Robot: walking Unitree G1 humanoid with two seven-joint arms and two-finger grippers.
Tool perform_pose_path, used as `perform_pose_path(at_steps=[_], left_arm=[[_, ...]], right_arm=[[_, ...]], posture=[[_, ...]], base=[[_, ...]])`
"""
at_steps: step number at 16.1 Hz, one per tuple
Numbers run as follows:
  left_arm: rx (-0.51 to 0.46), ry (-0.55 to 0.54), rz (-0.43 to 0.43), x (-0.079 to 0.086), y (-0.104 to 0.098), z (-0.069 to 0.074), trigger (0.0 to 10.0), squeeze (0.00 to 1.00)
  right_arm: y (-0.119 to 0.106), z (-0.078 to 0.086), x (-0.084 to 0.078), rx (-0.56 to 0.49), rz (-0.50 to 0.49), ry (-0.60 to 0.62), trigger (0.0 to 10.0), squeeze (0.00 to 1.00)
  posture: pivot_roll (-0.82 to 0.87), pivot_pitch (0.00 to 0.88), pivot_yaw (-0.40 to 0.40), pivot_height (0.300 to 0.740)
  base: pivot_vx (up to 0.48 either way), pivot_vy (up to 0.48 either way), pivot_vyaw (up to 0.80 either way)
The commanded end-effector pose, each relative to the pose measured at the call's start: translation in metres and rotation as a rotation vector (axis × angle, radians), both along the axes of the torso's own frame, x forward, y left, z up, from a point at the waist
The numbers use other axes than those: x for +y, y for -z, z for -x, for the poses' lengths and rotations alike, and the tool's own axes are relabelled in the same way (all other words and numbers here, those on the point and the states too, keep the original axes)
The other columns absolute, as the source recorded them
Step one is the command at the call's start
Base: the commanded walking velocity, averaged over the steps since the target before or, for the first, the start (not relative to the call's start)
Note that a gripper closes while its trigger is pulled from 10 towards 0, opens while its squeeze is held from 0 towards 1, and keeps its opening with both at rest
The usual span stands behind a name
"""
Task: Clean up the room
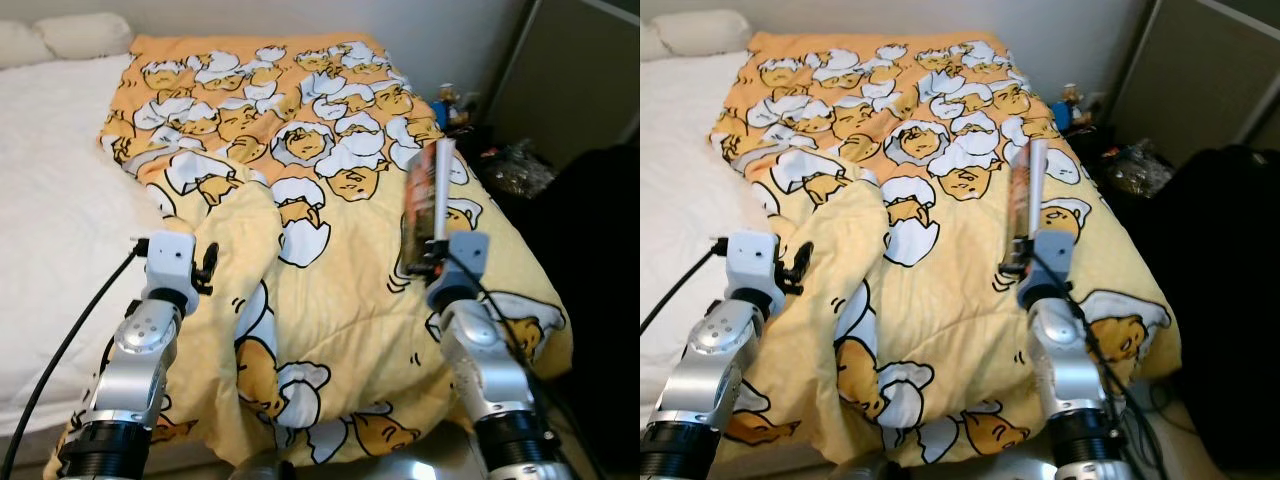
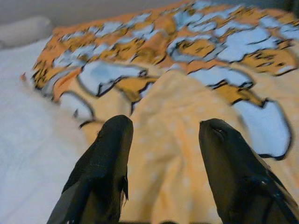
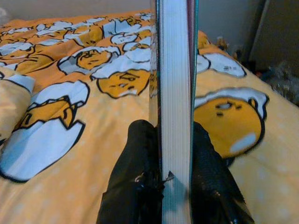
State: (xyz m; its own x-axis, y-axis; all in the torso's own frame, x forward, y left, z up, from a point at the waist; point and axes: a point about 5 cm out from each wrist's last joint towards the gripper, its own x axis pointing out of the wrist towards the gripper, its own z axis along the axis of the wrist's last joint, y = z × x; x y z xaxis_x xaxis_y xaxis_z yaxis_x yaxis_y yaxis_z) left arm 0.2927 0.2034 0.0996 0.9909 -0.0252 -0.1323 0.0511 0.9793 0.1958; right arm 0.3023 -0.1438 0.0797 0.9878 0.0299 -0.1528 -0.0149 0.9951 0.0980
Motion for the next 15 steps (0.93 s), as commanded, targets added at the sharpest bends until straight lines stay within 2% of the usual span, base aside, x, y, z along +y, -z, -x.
perform_pose_path(at_steps=[1,3,7,9,12,15], left_arm=[[0.002,0.021,-0.021,-0.006,0.001,0.000,10.0,0.00],[0.013,-0.009,-0.003,-0.003,0.003,-0.002,10.0,0.00],[0.001,-0.008,-0.010,-0.011,0.001,-0.011,10.0,0.00],[0.002,-0.017,-0.011,-0.011,0.002,-0.010,10.0,0.00],[0.001,-0.036,-0.014,-0.007,0.002,-0.010,10.0,0.00],[-0.005,-0.039,-0.016,-0.007,0.001,-0.011,10.0,0.00]], right_arm=[[-0.001,-0.001,-0.008,-0.016,-0.004,0.025,10.0,0.00],[-0.004,-0.004,-0.001,-0.022,-0.056,0.007,10.0,0.00],[-0.006,-0.006,-0.002,-0.027,-0.054,0.018,10.0,0.00],[-0.004,-0.006,0.000,-0.001,-0.057,-0.009,10.0,0.00],[-0.011,-0.010,0.007,-0.033,-0.109,-0.027,10.0,0.00],[-0.012,-0.012,0.006,-0.036,-0.069,0.023,10.0,0.00]], posture=[[0.07,0.000,0.009,0.740],[0.05,0.000,0.027,0.740],[0.04,0.000,0.032,0.740],[0.05,0.000,0.027,0.740],[0.05,0.000,0.026,0.740],[0.06,0.000,0.019,0.740]], base=[[0.000,0.416,0.00],[0.000,0.414,0.00],[0.000,0.416,0.00],[0.000,0.416,0.00],[0.000,0.416,0.00],[0.000,0.416,0.00]])
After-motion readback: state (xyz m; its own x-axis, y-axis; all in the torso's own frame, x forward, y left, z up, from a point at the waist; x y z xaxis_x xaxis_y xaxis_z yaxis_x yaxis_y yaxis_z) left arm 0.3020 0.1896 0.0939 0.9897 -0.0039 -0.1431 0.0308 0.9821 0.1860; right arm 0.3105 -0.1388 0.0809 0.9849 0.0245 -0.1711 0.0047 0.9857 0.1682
